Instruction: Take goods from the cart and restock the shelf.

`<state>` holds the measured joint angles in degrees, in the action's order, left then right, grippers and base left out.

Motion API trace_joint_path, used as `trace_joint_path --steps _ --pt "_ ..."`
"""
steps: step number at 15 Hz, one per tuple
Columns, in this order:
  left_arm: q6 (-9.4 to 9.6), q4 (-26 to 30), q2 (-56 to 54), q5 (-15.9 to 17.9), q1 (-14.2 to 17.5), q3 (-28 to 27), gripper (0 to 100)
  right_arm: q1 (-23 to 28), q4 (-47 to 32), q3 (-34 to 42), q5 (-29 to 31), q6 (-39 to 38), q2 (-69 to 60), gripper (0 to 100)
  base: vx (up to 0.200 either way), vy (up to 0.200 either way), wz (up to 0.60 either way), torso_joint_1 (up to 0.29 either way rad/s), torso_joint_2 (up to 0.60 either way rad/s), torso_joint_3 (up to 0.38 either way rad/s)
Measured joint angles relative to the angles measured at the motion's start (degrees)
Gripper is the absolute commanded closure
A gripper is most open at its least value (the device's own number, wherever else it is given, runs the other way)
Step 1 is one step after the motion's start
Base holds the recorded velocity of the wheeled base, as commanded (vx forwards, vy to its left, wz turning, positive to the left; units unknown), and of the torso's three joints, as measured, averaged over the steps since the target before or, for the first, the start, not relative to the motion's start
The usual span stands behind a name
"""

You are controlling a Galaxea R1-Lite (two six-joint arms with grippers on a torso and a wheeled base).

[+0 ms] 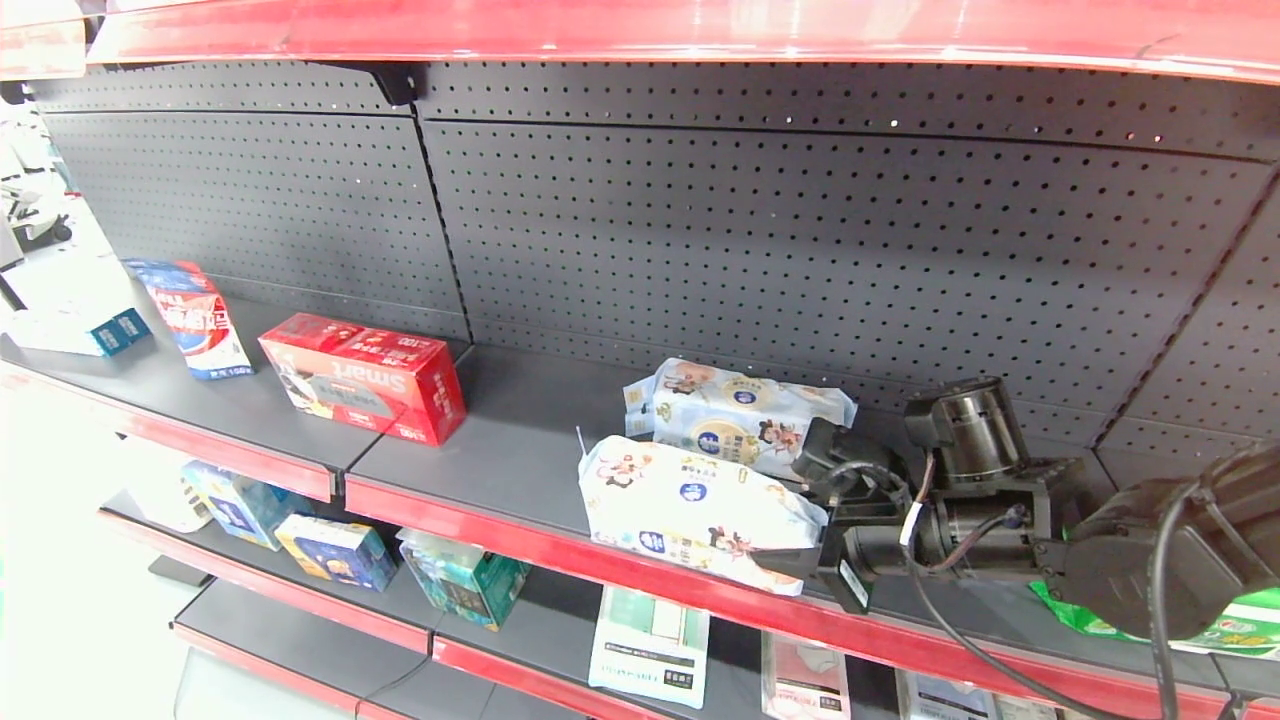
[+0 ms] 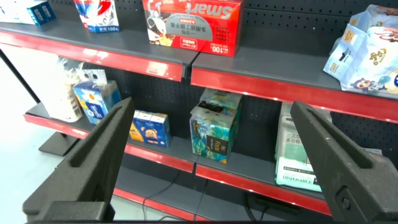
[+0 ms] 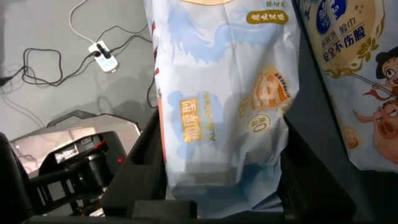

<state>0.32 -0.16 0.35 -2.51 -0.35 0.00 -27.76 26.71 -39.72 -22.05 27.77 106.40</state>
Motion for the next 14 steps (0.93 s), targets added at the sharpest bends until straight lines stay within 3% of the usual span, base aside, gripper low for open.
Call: trace_joint_path --steps 11,12,14 --pt "-0.02 0.0 0.0 0.05 0.0 0.0 0 0.0 -0.77 -2.4 0.11 -0.73 1.54 100 0.0 0.0 0.0 0.0 0.0 0.0" --pt "0.0 0.0 0.0 0.05 0.0 0.0 0 0.0 -0.77 -2.45 0.18 -0.73 1.6 0 0.0 0.0 0.0 0.0 0.0 0.0" --pt "0.0 0.0 0.0 0.0 0.0 0.0 0 0.0 -0.93 -2.34 0.3 -0.78 1.71 0 0.0 0.0 0.0 0.0 0.0 0.0"
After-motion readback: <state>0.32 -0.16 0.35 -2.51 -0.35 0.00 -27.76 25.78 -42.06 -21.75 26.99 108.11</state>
